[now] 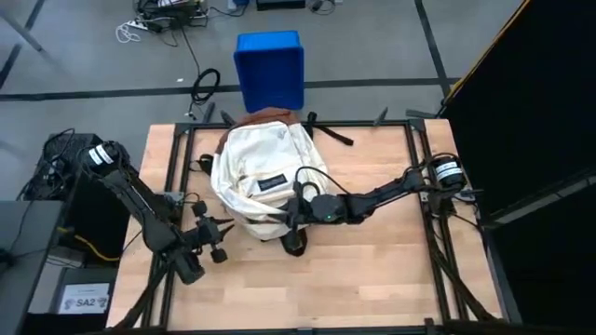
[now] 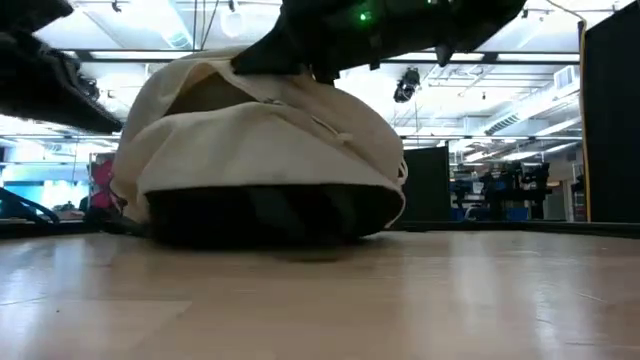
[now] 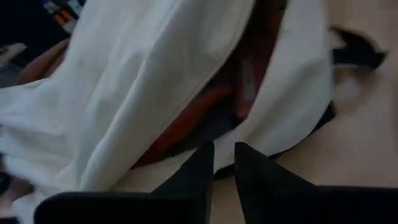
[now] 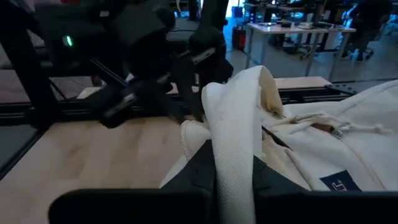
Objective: Unpack backpack
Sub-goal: Close the white backpack
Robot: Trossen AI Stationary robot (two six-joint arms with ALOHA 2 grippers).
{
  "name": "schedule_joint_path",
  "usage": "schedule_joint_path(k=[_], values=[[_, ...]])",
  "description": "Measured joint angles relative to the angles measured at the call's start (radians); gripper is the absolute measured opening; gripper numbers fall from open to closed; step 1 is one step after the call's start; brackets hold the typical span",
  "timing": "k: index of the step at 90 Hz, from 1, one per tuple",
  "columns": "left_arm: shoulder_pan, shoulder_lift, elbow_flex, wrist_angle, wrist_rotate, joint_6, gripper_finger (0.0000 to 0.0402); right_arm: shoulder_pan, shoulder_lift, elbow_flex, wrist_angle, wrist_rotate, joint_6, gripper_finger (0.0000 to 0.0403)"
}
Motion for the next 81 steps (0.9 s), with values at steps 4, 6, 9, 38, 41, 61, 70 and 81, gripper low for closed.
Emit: schedule_joint_path(k=[4,6,9,38,41,61,70,81], values=[[0.018,-0.028,0.0,0.06,0.017,0.095,0.0043,0.0,0.0,0.0,-0.001,-0.004,0.0,0.0],[0.025,-0.042,0.0,0.091,0.026,0.141,0.0045,0.0,0.0,0.0,-0.001,-0.005,-0.001,0.0],[0.036,-0.062,0.0,0.129,0.036,0.204,0.0048,0.0,0.0,0.0,-0.003,-0.005,-0.003,0.0],[0.255,-0.184,-0.134,0.668,0.394,0.659,0.0067,0.0,0.002,0.0,-0.005,-0.032,-0.005,0.0],[0.288,-0.184,-0.156,0.746,0.446,0.699,0.0068,0.0,0.002,0.0,-0.005,-0.032,-0.005,0.0],[0.446,-0.184,-0.185,0.871,0.573,0.823,0.0068,0.0,0.002,0.001,-0.005,-0.037,-0.006,0.0],[0.516,-0.18,-0.185,0.876,0.673,0.824,0.0068,0.0,0.002,0.001,-0.006,-0.038,-0.006,0.0],[0.591,-0.155,-0.184,0.893,0.803,0.823,0.0068,0.0,0.003,0.001,-0.009,-0.039,-0.006,0.0]])
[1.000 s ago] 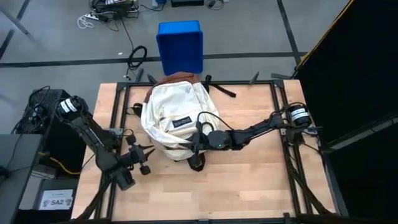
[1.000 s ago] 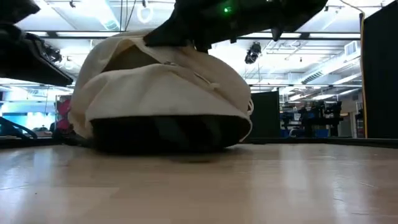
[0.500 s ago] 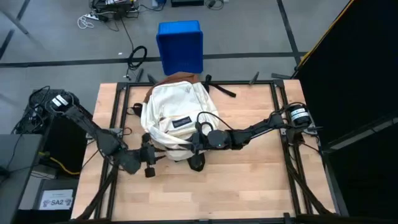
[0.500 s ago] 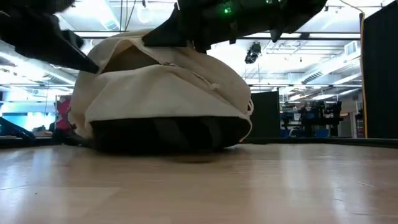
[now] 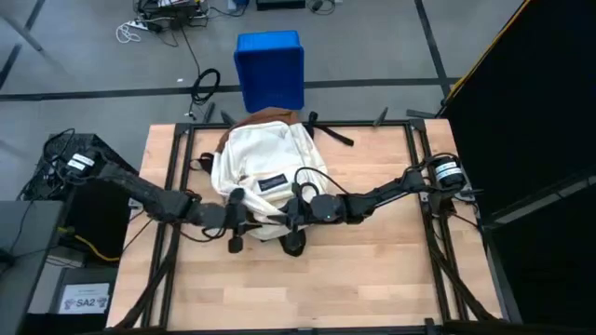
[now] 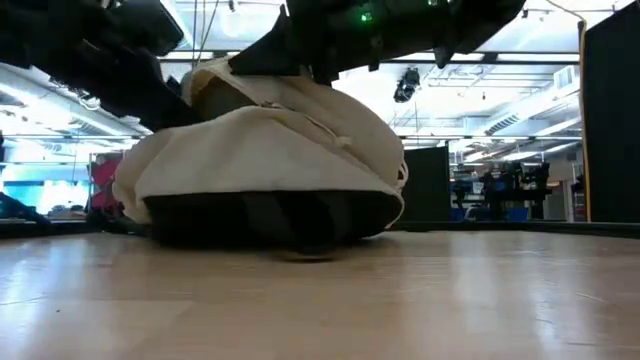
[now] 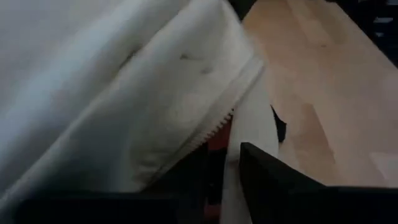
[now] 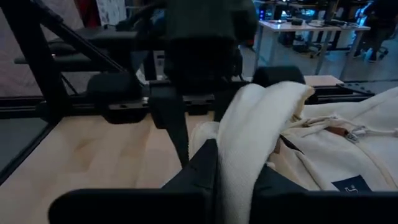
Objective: Unpack backpack
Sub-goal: Close the white backpack
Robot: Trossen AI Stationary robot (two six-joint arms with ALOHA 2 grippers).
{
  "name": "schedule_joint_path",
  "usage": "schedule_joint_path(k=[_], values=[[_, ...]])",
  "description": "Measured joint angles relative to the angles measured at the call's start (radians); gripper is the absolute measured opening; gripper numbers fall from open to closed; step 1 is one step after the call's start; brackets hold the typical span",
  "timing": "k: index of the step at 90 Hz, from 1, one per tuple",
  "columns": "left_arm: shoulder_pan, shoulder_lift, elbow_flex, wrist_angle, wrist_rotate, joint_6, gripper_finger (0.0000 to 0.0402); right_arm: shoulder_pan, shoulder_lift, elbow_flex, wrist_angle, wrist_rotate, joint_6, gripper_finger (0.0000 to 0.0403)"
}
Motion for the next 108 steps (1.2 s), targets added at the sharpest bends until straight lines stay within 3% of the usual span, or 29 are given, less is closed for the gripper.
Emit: schedule_joint_path(k=[17,34,58,76,108], values=[[0.07,0.068,0.0,0.104,0.183,-0.004,0.0068,-0.004,0.0,0.0,-0.006,-0.004,0.0,0.0],[0.09,0.128,0.031,0.139,0.297,-0.011,0.0068,-0.012,0.0,0.0,-0.002,-0.007,0.013,0.0],[0.089,0.17,0.075,0.163,0.284,-0.005,0.0058,-0.012,0.0,0.0,0.005,-0.003,0.023,0.0],[0.076,0.171,0.079,0.162,0.289,0.048,0.0006,-0.02,0.0,0.0,0.009,0.0,0.025,0.0],[0.025,0.17,0.081,0.169,0.377,0.076,0.0,-0.067,0.001,0.027,0.016,0.101,0.026,0.0]])
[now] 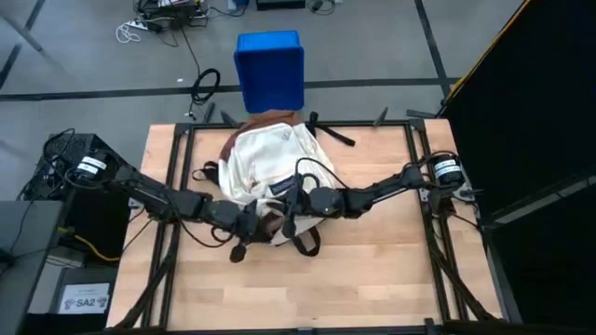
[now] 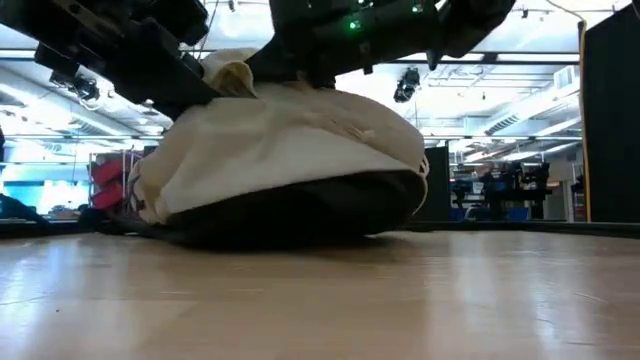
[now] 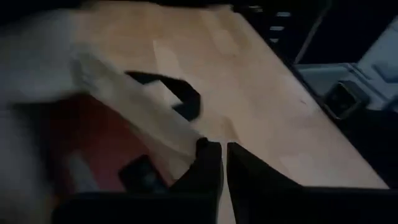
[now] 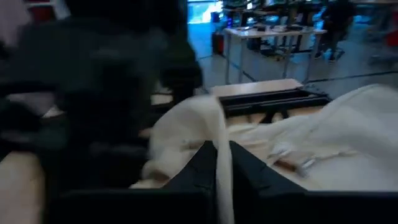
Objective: Unpack backpack
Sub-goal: Close the white backpack
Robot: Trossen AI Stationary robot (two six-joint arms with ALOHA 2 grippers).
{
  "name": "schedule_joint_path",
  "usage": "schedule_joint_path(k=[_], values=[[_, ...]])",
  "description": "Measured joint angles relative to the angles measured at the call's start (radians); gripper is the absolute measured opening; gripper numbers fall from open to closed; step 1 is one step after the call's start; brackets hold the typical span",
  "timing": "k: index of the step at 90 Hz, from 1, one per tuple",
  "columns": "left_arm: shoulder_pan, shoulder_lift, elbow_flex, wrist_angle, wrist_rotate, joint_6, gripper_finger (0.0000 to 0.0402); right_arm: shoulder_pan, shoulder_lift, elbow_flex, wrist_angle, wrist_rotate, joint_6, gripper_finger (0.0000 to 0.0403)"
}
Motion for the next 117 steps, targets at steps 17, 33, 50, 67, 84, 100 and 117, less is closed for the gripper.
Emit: schedule_joint_path(k=[17,33,50,67,84,100,117], values=[[-0.026,0.022,0.004,0.012,0.028,0.004,0.0,-0.003,0.003,0.046,-0.025,0.001,-0.024,0.0],[-0.038,0.014,0.003,0.028,0.025,0.001,0.0,0.002,0.003,0.055,-0.048,-0.004,-0.025,0.0],[-0.04,-0.04,0.015,-0.002,0.0,-0.005,0.0,0.004,-0.002,0.061,-0.091,-0.003,0.0,0.0],[-0.057,-0.12,0.08,-0.242,-0.217,0.001,0.0,0.004,-0.002,0.061,-0.143,-0.002,0.024,0.0],[-0.092,-0.132,0.159,-0.381,-0.356,0.034,0.0,0.004,-0.002,0.061,-0.158,-0.045,0.035,0.0],[-0.127,-0.127,0.215,-0.356,-0.36,0.122,0.0,0.005,-0.002,0.06,-0.164,-0.074,0.051,0.0],[-0.142,-0.091,0.218,-0.333,-0.367,0.21,0.0,0.005,-0.004,0.059,-0.165,-0.136,0.003,0.0004]])
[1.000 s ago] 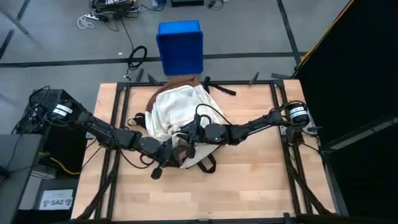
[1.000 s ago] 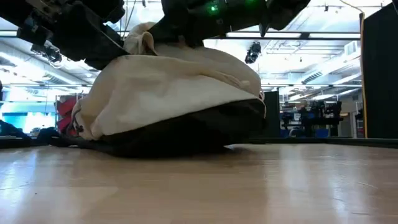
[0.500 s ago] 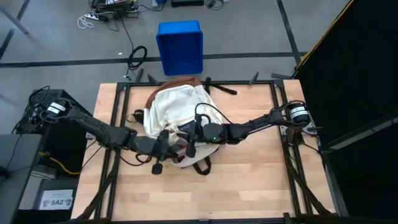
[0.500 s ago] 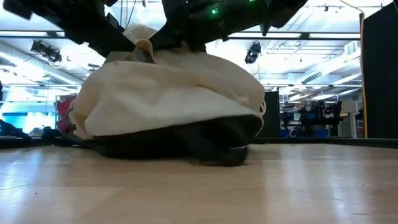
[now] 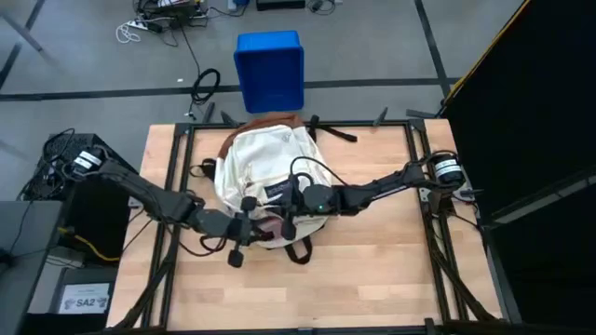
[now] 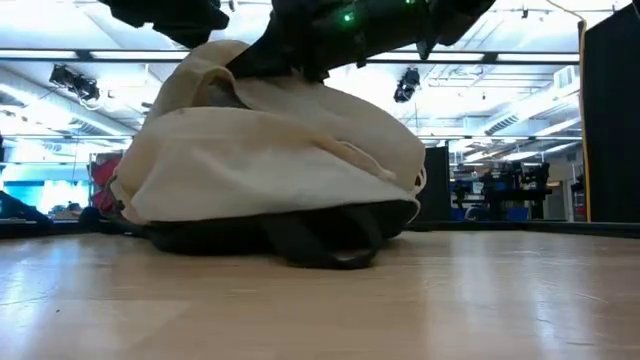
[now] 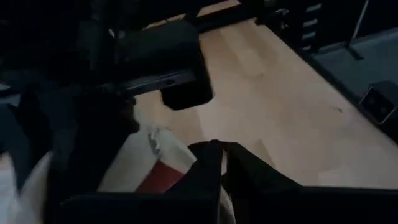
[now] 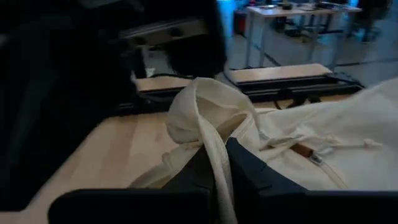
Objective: Unpack backpack
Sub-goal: Close the white backpack
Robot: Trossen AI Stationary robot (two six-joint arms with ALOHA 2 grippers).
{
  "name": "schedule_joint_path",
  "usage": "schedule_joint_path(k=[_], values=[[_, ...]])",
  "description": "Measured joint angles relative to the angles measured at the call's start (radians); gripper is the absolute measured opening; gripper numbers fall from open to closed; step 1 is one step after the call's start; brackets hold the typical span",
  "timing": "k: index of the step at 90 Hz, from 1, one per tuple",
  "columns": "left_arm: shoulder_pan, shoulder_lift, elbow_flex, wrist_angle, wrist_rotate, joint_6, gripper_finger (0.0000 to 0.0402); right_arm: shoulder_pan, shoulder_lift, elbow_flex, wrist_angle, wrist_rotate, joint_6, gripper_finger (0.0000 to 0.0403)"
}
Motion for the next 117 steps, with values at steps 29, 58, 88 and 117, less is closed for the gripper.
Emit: schedule_joint_path(k=[29,58,88,117], values=[[0.019,0.055,0.0,-0.017,-0.085,0.057,0.0,0.024,-0.089,-0.002,-0.097,-0.009,-0.097,0.0108],[0.025,0.057,0.0,-0.014,-0.089,0.119,0.0,0.169,-0.24,-0.002,-0.479,0.13,-0.168,0.0149],[-0.009,0.057,0.002,0.057,-0.037,0.181,0.0,0.297,-0.121,-0.003,-0.724,0.171,0.149,0.0106],[-0.049,0.057,0.026,0.031,-0.035,0.182,0.0,0.297,-0.099,-0.003,-0.94,0.297,0.422,0.0103]])
